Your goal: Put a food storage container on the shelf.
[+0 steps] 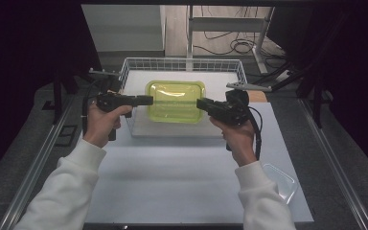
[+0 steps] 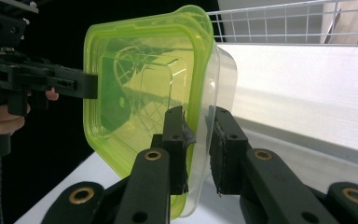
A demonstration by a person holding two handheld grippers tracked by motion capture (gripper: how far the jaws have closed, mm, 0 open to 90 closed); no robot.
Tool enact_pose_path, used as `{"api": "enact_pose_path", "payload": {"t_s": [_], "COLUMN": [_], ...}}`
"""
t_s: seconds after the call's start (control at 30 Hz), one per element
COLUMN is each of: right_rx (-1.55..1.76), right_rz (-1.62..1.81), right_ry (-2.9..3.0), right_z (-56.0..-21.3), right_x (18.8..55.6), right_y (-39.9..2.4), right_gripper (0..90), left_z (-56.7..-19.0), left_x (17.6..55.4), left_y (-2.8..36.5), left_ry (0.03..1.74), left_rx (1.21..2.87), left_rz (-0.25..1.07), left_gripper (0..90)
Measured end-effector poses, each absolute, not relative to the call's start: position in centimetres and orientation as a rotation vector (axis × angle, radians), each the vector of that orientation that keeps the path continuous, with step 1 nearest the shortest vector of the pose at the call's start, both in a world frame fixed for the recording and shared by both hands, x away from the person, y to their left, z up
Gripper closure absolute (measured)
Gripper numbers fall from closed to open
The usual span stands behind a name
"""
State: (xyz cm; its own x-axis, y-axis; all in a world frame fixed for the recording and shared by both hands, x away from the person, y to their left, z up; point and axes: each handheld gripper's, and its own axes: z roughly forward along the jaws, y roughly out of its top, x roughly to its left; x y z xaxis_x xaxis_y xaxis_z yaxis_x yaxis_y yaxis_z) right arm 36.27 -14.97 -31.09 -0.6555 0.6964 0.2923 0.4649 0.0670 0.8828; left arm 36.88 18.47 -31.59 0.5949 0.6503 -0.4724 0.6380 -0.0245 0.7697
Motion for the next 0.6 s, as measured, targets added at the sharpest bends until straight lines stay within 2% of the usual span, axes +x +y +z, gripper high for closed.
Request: {"api": "enact_pose_path", "payload": {"t_s": [0.6], "right_rx": [1.269], "right_rz": [1.595], "right_ry": [2.165], "right_z": [-29.7], "right_x": [40.9], "right_y": [-14.9], "right_gripper": [77.2], "left_z": [-30.7], "left_x": [41.9], "left_y": [18.5], "left_ry": [1.116], "left_rx": [1.707], "left_rz": [-0.04], "left_gripper": [79.6]}}
